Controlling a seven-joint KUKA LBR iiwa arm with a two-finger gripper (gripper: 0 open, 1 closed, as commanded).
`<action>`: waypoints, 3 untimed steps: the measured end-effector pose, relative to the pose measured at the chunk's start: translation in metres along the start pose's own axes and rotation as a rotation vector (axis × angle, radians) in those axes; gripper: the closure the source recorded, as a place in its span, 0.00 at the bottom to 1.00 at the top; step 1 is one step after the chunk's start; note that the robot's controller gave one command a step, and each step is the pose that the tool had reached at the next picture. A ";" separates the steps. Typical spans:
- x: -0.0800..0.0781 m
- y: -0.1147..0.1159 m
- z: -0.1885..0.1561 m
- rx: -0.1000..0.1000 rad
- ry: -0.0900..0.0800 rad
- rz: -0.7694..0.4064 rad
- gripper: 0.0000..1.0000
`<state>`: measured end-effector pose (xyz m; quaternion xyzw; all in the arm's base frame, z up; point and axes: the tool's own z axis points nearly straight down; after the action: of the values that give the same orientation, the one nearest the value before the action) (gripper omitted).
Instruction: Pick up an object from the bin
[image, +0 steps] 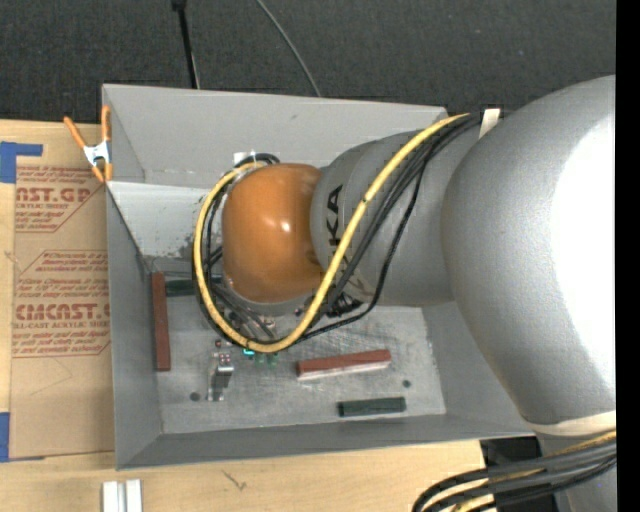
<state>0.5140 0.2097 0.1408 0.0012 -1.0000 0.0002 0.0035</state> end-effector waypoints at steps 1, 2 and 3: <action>-0.002 -0.001 -0.004 -0.001 -0.007 0.001 0.00; 0.017 -0.042 0.034 -0.003 -0.010 0.050 0.00; 0.022 -0.058 0.047 0.001 0.001 0.062 0.00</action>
Offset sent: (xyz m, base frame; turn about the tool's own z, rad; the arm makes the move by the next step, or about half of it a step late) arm -0.0270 -0.0654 -0.0536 0.0774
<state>0.4919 0.1512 0.0942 -0.0300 -0.9995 0.0008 0.0042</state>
